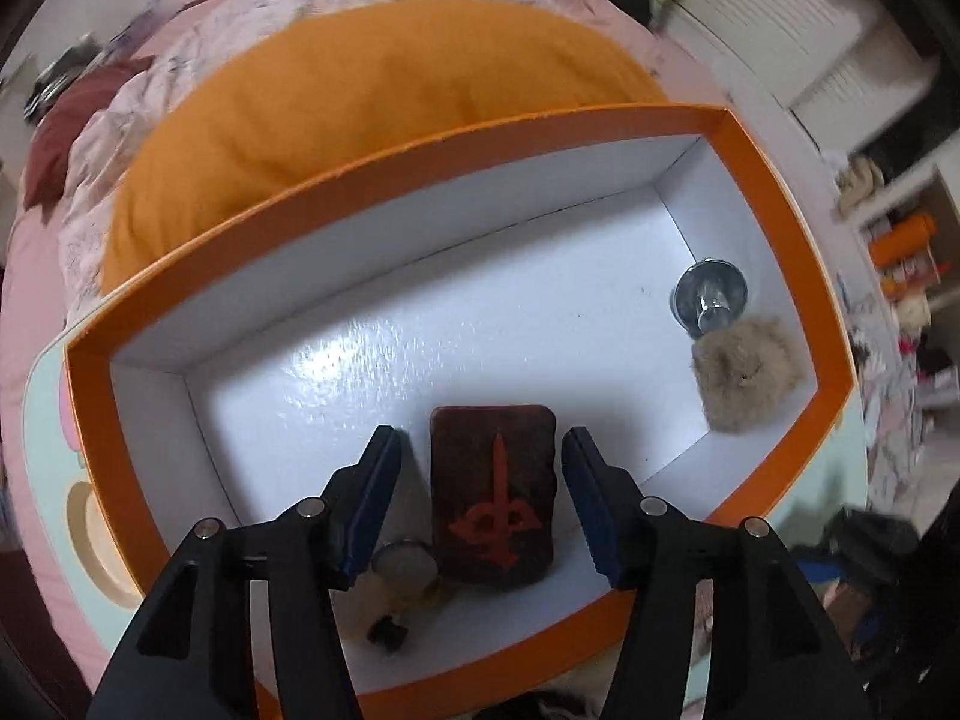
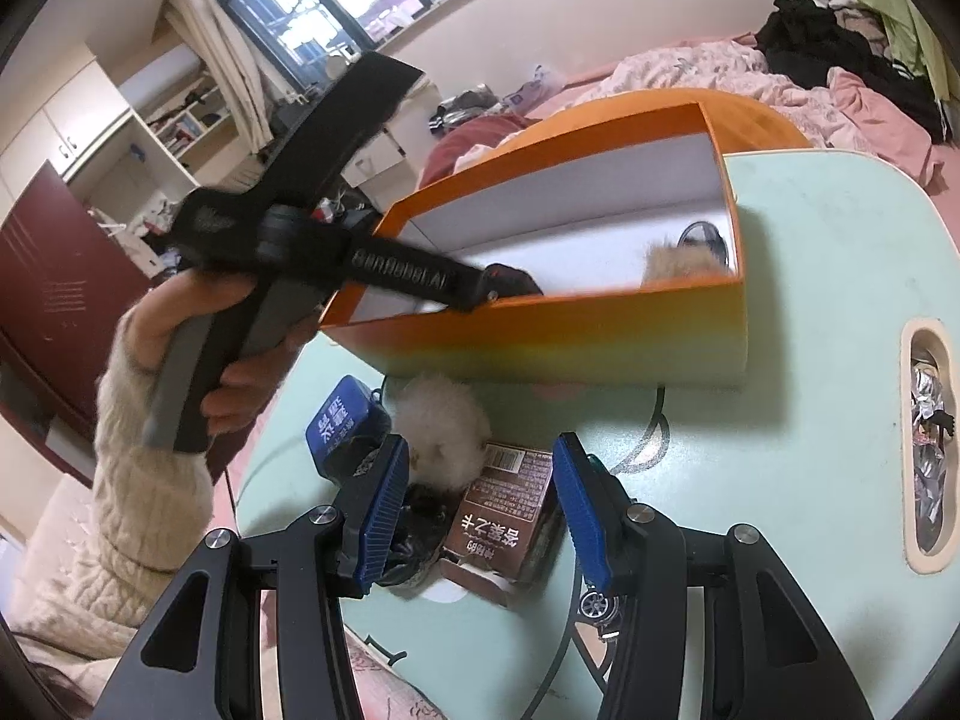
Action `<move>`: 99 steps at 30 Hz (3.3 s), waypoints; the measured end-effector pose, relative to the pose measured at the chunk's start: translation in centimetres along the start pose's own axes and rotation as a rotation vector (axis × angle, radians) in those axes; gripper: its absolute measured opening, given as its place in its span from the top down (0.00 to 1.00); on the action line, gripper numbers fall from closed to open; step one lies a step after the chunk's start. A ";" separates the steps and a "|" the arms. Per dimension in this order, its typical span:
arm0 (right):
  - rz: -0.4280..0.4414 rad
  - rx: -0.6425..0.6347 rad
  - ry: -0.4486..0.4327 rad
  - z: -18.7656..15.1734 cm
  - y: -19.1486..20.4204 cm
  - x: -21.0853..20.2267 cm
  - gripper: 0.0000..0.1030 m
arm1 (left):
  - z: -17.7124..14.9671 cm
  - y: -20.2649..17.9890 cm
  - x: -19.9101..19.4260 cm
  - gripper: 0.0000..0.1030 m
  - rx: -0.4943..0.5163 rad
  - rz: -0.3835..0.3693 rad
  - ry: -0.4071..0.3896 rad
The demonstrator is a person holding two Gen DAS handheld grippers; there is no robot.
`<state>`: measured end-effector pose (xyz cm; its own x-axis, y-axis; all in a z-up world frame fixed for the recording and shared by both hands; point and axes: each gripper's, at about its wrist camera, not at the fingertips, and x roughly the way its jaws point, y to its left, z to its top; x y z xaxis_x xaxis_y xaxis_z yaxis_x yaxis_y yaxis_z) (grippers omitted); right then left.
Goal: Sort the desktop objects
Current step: 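Grasp the red-and-black case in the box with the left gripper and lift, then carry the red-and-black case out and release it on the tray with the left gripper, then grasp the brown fluffy ball with the right gripper and place it on the tray, then grasp the silver metal knob with the left gripper and place it on the tray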
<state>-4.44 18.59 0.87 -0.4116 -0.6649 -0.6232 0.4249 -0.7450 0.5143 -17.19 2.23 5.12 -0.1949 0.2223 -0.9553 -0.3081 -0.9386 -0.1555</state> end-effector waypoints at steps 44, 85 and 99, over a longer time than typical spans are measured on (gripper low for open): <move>-0.633 -0.182 0.589 13.4 -0.1 9.4 0.62 | -14.2 6.3 -7.2 0.40 -0.228 -0.212 -0.562; 0.211 0.178 -0.080 -0.1 -5.3 -2.7 0.49 | 5.5 -2.3 2.7 0.47 -0.228 -0.307 -0.140; 0.229 0.221 -0.084 -0.1 -6.9 -3.5 0.49 | 3.5 -0.9 1.9 0.93 -0.169 -0.327 -0.168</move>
<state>-5.82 26.07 -0.52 -0.3944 -0.8120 -0.4303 0.3330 -0.5627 0.7566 -20.57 4.43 4.35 -0.2661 0.5430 -0.7965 -0.2243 -0.8385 -0.4967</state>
